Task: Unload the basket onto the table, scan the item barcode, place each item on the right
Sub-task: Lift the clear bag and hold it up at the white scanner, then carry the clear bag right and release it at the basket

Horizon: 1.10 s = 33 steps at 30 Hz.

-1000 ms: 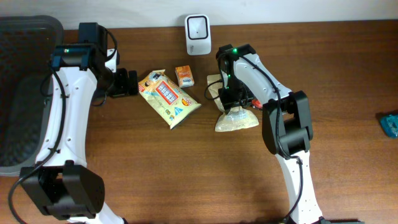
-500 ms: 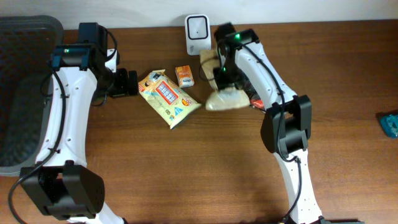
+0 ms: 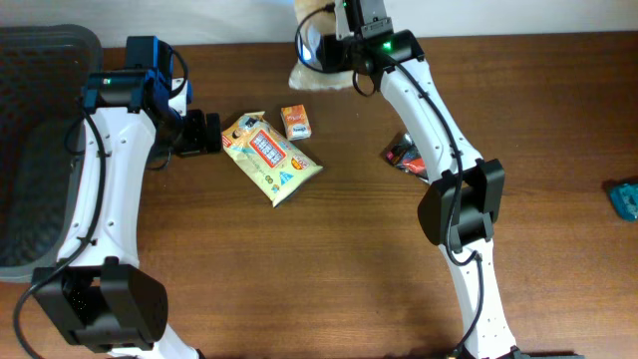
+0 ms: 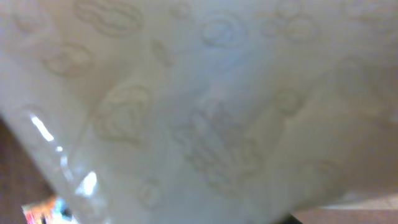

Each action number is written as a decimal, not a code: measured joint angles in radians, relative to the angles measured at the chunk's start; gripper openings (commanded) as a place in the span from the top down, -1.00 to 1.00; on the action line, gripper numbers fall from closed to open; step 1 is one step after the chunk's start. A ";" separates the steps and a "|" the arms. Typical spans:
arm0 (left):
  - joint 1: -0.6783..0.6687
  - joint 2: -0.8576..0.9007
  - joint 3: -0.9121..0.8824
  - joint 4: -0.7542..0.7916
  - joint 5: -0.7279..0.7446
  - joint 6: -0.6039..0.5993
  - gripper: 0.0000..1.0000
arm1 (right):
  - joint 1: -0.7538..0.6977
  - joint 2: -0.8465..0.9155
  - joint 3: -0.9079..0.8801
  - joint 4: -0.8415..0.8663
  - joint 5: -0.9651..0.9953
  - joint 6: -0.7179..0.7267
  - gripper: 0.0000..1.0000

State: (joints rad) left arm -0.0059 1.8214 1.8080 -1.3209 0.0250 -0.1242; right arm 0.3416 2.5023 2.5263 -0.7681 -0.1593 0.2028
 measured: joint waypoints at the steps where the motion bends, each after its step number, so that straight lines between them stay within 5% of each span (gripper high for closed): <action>1: 0.000 0.000 0.000 -0.002 0.000 0.000 -0.98 | 0.000 0.000 0.001 0.019 0.002 0.006 0.20; 6: 0.000 0.000 0.000 -0.001 0.000 0.000 -0.98 | 0.000 0.009 0.002 0.160 0.048 0.068 0.21; 22: 0.000 0.000 0.000 -0.001 0.000 0.000 -0.98 | 0.000 0.100 0.003 0.159 0.087 0.344 0.23; 33: 0.000 0.000 0.000 -0.001 0.000 0.000 -0.98 | -0.142 0.048 0.200 -0.189 0.072 0.372 0.23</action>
State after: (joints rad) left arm -0.0059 1.8214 1.8080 -1.3216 0.0250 -0.1242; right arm 0.1997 2.5504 2.7266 -0.9569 -0.0868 0.5751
